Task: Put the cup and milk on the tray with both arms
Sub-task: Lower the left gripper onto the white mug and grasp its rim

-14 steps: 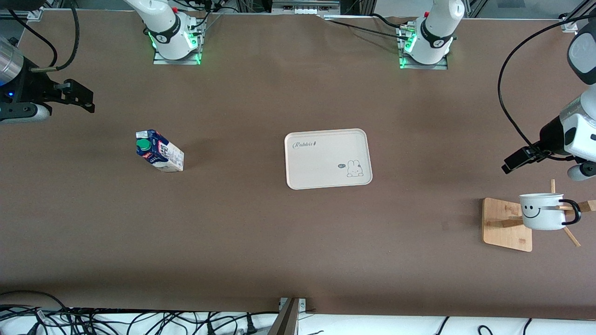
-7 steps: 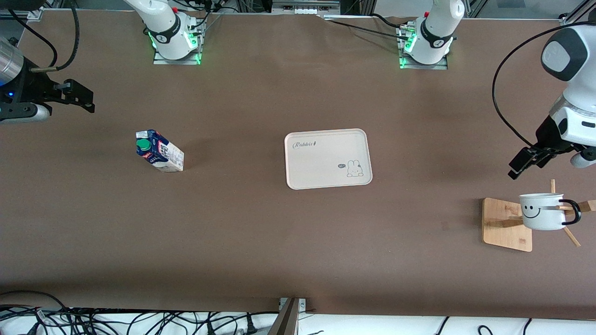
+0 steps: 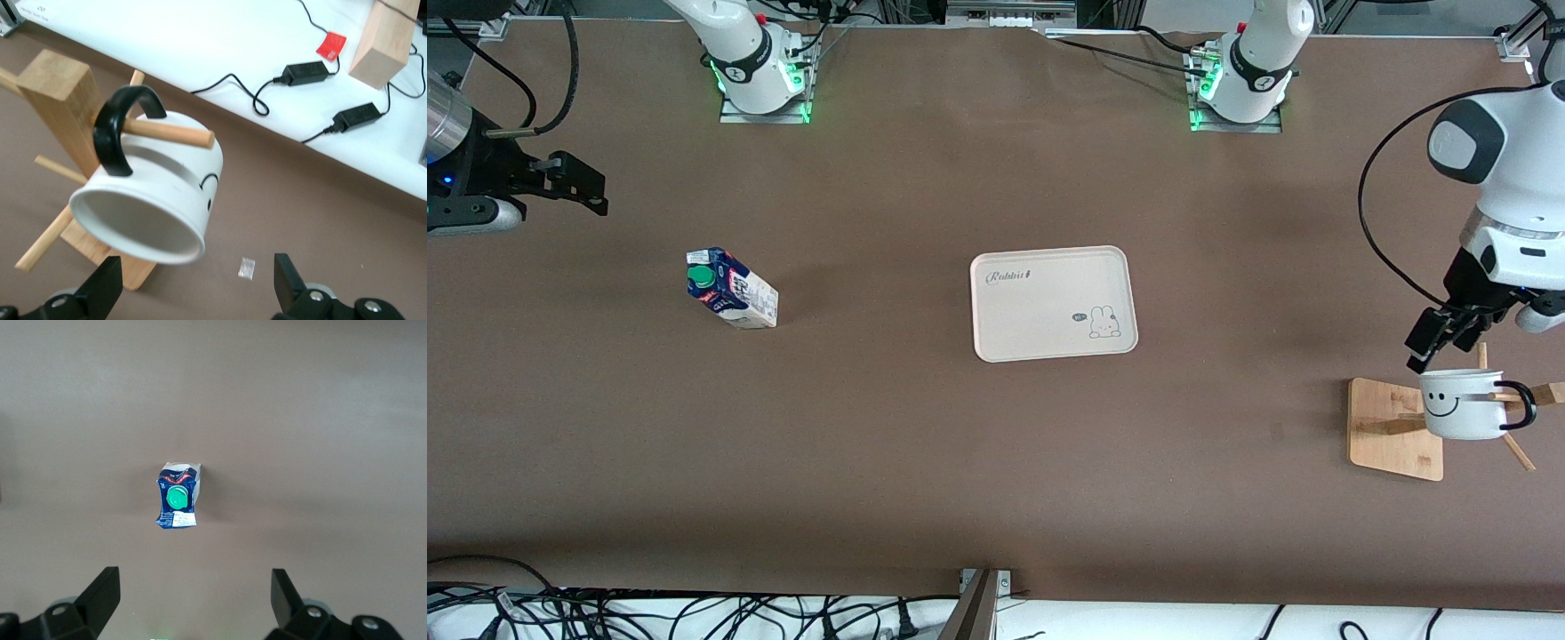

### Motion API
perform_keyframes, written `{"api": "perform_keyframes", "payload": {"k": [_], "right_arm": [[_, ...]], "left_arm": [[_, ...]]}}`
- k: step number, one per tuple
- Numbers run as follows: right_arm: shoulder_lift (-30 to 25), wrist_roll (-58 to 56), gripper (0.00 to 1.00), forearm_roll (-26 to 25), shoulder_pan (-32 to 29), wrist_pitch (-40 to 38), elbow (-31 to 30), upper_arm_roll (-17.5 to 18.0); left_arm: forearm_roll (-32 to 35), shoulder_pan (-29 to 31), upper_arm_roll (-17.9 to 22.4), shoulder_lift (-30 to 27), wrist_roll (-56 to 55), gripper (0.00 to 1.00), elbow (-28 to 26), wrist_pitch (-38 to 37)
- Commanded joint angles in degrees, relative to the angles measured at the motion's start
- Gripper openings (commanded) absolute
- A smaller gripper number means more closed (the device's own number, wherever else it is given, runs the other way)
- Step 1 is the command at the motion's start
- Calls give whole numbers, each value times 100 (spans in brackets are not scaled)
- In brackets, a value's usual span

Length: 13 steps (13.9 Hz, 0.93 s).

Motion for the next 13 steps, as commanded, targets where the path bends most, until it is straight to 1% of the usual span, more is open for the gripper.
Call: {"api": "perform_keyframes", "payload": {"k": [1,2,3,4,5,7,8,9,10,13], "right_arm": [[8,22,100,-66,54,-53,82,-17],[8,22,100,-66,54,-53,82,-17],[8,22,100,-66,54,-53,82,-17],[8,31,100,-66,54,-53,82,-17],[8,22,100,-66,54,-53,82,-17],[8,31,100,-66,54,-53,82,-26],[8,31,100,-58,54,-53,82,-17],[8,31,100,-66,54,-53,82,-17],[8,31,100,-66,54,-53,82,-17],[16,31,100,-66,54,-53,82,-26]], "left_arm": [[-75,94,-79,289,24,100,93,442],[-162,94,-79,386,23,90,163,573],[-232,86,-79,500,23,84,285,679],[-242,86,-88,536,15,68,339,680],[-320,77,-88,536,6,58,366,689],[-444,42,-97,536,-3,31,366,680],[-444,42,-97,536,23,21,366,671],[-444,33,-105,536,32,15,357,671],[-444,24,-105,519,32,6,348,663],[-444,24,-141,483,24,3,348,645]]}}
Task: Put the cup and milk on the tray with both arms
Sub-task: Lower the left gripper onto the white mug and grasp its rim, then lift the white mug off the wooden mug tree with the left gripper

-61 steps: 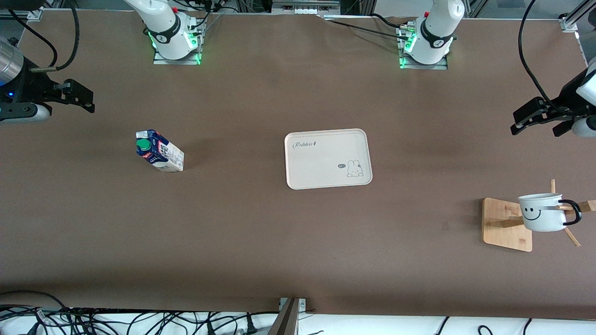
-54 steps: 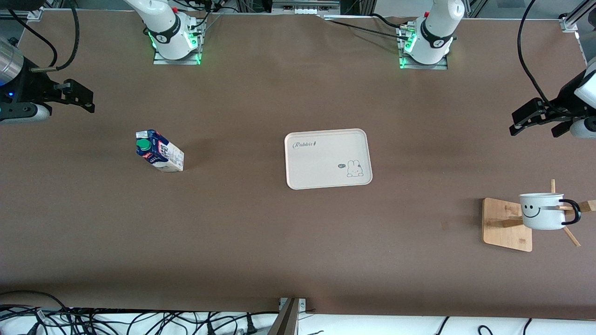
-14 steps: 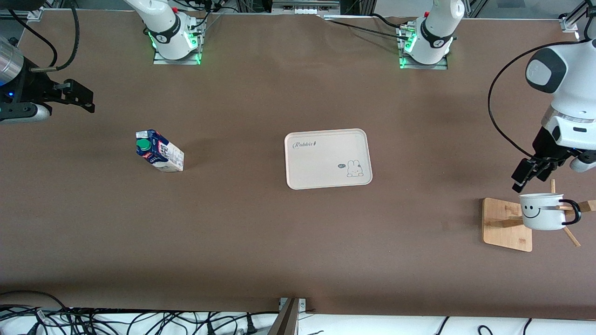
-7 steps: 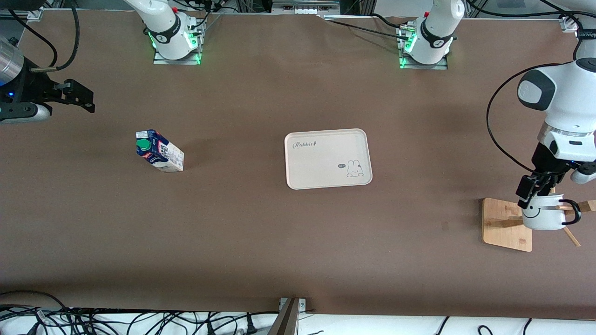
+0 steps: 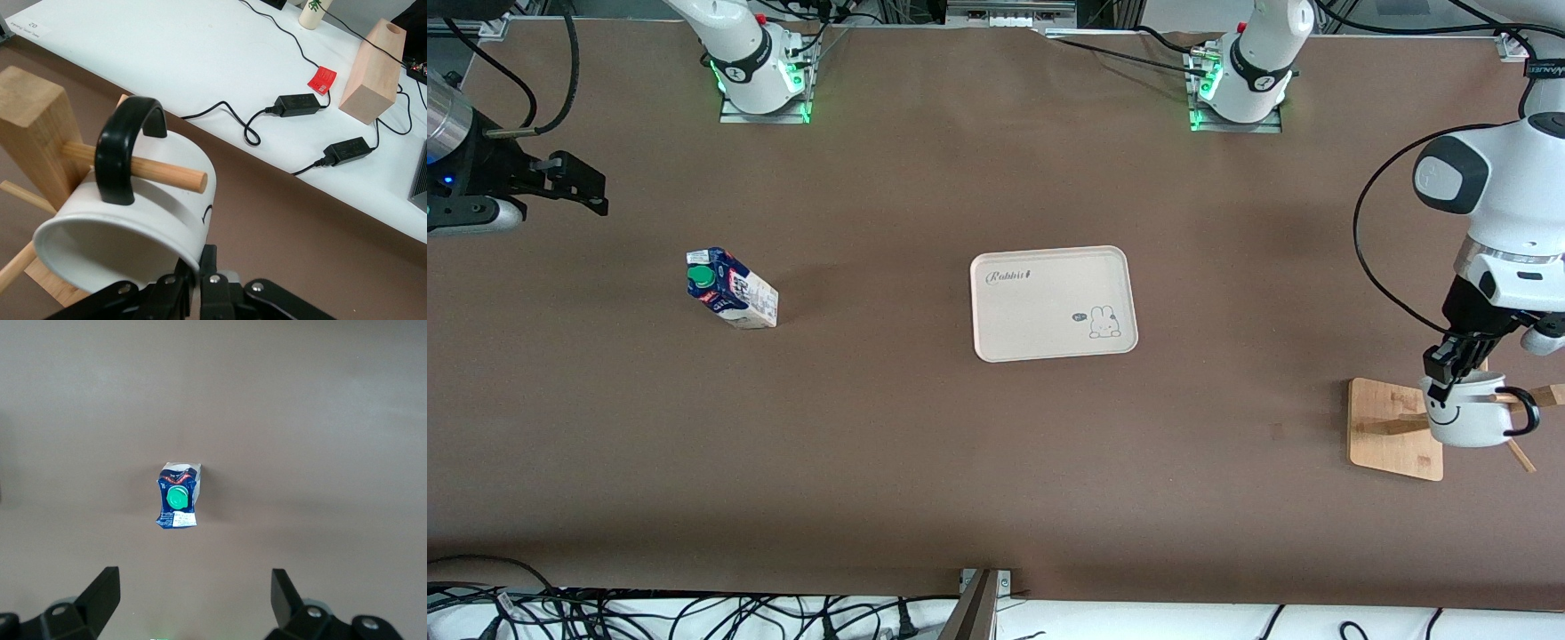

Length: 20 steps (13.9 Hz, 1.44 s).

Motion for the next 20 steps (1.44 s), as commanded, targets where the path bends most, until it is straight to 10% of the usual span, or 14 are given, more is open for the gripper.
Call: {"api": "perform_keyframes", "payload": {"k": [1,11,16,20], "right_arm": [[8,31,100,-66,51,-53,82,-26],[51,-22,100,-66,69,-53,126,-35],[51,13,100,408,25,-79,117,-79],[227,-66,100,391,24,17,117,-79]], "left_arm": [[-139,-7,-50,-23,50,1,97,-31],[-139,-33,-901,-1068,-169,0,211,-2181],[-139,-85,-1262,-781,-257,0,2220,-6148],[-113,-261,-1823,-630,-179,0,2795,-7481]]}}
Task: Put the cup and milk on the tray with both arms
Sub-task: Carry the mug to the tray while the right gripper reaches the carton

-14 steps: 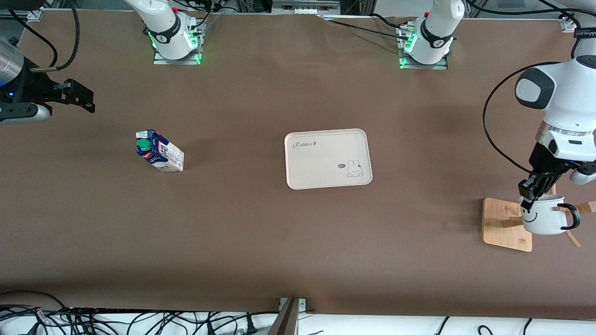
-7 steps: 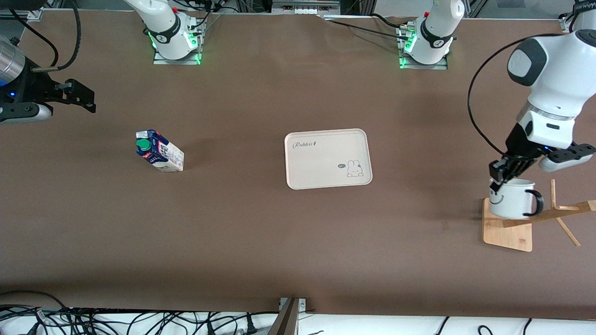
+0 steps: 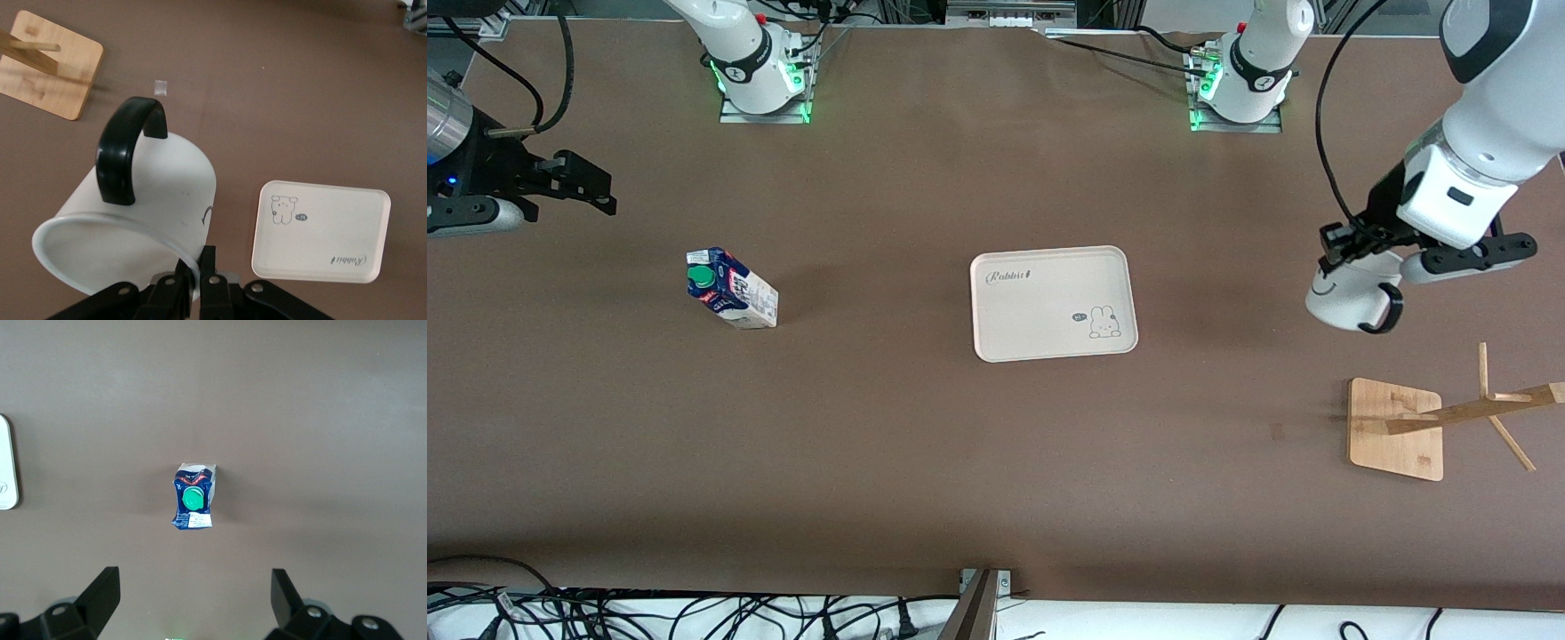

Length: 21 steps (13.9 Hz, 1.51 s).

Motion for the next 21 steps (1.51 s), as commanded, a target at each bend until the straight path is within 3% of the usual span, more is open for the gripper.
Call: {"api": "perform_keyframes", "payload": {"k": [1,4,6,8,11,15,17,21], "right_arm": [[186,-67,100,110,5,45,116,-20],[545,-67,100,49,31,37,116,-2],[1028,-84,100,49,40,-146,107,-2],[1065,-58,100,127,49,-183,-33,-2],[785,-40,100,145,49,632,-901,33],[267,4,100,145,57,1599,-2184,50],[230,21,100,145,57,1908,-2476,85],[213,30,100,154,57,2584,-3003,147]], "left_arm": [[-62,-211,-420,411,179,0,498,-794],[-62,-781,-510,1254,-283,0,1138,-1612],[-89,-1133,-509,1711,-1222,0,1377,-1702],[-71,-1572,-492,2133,-1839,0,1395,-1694],[-106,-1925,-483,2915,-2438,0,1763,-1685],[-36,-2084,-448,3452,-2545,0,1791,-1422],[358,-2154,-457,3672,-2553,0,1756,-1054],[255,-2215,-457,4015,-2606,0,1721,-535]]}}
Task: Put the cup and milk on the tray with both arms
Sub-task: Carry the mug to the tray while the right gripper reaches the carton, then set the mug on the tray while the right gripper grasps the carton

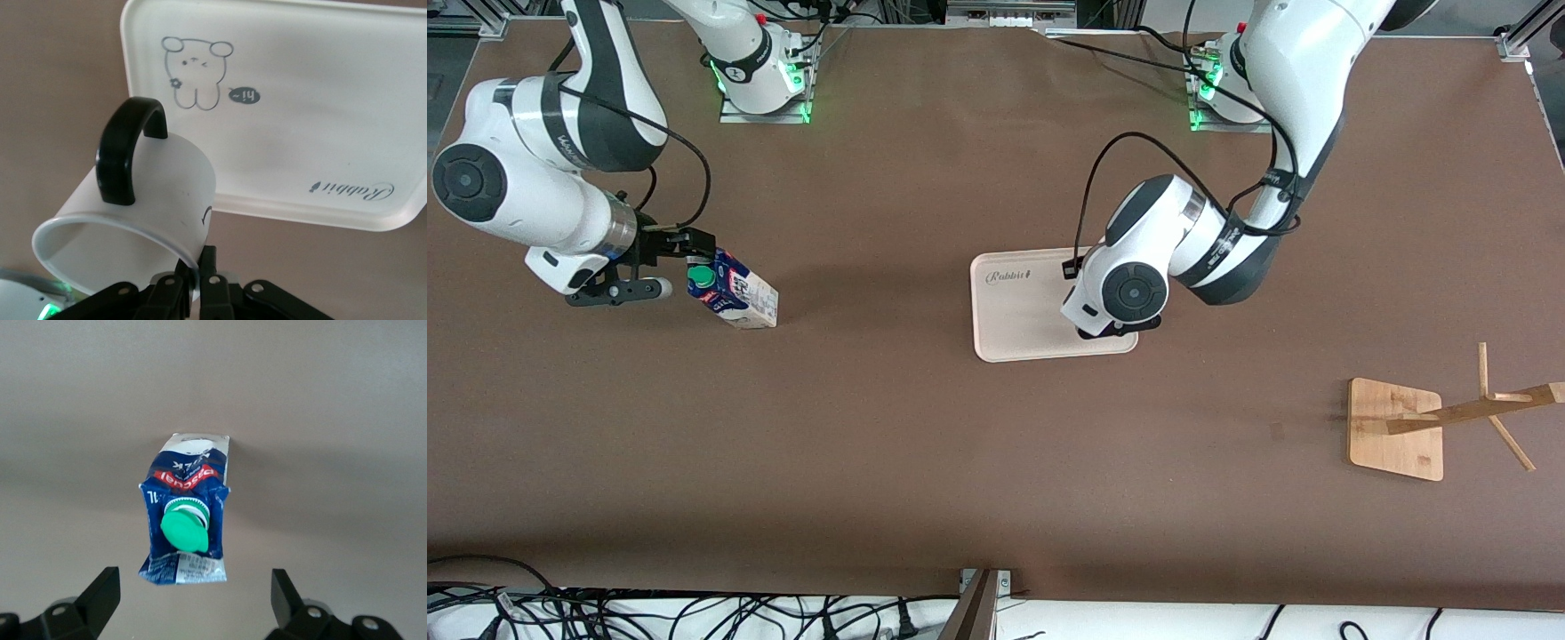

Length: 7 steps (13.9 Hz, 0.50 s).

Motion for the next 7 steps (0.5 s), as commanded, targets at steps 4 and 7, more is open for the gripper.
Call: {"api": "perform_keyframes", "payload": {"k": [4,7], "right_arm": [[-157,17,99,94,-4,826,-675,73],[-157,17,89,94,-4,923,-771,73]], "left_arm": [[30,-162,30,468,-209,0,169,362],[39,-153,30,478,-218,0,125,363]]}}
